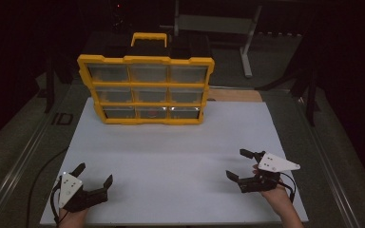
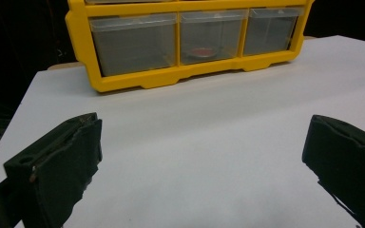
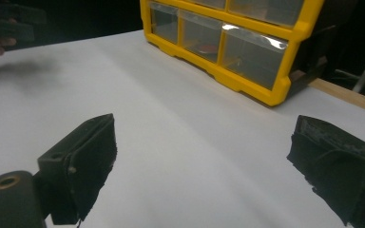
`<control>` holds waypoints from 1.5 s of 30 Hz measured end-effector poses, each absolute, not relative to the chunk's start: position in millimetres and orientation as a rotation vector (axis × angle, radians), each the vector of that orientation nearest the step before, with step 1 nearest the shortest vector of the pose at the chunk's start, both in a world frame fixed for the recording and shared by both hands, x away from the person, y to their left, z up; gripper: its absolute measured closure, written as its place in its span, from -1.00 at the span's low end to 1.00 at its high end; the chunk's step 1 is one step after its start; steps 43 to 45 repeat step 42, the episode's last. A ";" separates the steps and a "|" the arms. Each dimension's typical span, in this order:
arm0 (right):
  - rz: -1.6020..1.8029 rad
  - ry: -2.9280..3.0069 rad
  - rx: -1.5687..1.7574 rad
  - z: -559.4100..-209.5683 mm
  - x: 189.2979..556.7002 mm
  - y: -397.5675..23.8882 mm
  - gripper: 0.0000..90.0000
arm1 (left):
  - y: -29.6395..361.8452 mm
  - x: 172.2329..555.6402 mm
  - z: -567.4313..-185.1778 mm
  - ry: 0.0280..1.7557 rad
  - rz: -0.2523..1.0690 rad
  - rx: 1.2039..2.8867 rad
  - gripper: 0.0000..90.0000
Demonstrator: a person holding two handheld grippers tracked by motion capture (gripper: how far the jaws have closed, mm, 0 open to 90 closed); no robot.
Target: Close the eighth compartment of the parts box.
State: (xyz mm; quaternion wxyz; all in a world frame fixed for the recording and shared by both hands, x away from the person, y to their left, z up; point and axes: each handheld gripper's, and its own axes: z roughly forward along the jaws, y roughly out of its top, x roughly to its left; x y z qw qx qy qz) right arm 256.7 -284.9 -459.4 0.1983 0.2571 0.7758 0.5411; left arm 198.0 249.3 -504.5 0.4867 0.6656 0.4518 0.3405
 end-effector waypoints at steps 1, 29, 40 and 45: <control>1.510 2.165 0.720 -461.6 255.1 -286.7 -0.82 | 249.2 198.0 -504.5 1.099 0.828 1.619 -1.00; 1.358 2.065 0.894 -506.1 259.2 -287.5 -0.82 | 248.4 198.5 -504.1 1.092 0.824 1.620 -1.00; 1.337 2.073 0.896 -505.1 258.5 -285.5 -0.82 | 248.9 199.1 -504.5 1.096 0.823 1.620 -1.00; 1.343 2.073 0.902 -505.4 258.6 -285.7 -0.82 | 248.9 199.0 -504.4 1.095 0.824 1.620 -1.00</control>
